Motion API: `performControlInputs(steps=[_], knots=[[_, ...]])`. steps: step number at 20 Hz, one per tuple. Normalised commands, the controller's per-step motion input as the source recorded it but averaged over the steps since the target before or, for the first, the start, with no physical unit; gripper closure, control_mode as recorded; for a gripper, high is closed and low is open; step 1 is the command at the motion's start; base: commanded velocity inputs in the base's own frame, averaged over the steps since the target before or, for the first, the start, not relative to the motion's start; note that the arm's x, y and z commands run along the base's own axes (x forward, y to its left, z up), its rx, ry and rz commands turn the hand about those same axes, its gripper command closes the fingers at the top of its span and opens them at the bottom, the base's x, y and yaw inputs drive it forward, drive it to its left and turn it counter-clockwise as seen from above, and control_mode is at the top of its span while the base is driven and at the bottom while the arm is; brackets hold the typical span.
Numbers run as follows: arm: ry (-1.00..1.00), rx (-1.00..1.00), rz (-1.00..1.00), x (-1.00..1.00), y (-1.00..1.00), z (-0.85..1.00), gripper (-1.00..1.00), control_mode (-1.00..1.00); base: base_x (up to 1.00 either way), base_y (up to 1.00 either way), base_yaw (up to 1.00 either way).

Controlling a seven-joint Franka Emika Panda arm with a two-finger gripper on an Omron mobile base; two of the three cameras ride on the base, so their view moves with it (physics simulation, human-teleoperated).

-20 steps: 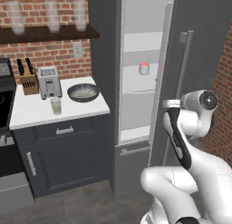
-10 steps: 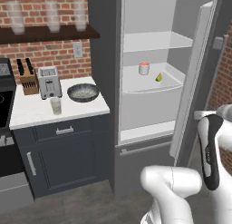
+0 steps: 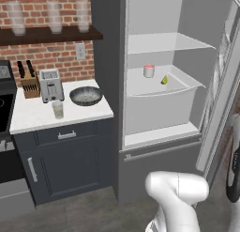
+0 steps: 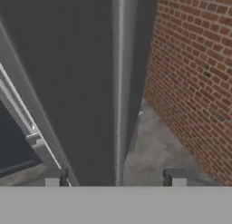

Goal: Grab a lemon wedge from the fridge and one ice cube from the ice bowl, and put them in the glass of lemonade.

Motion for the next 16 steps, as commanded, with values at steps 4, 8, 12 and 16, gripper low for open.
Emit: performControlInputs(steps=[4,8,12,16], knots=[[0.16,-0.01,-0.02,-0.83,0.12,0.79,-1.0,-1.0,0.0,0.0,0.0],[0.11,-0.06,0.0,-0.28,0.51,0.66,-1.0,-1.0,0.0,0.0,0.0],[0.05,-0.07,0.0,0.34,0.78,0.27,-1.0,-1.0,0.0,0.0,0.0],[0.03,-0.01,0.0,0.99,0.55,-0.01,-1.0,-1.0,0.0,0.0,0.0]])
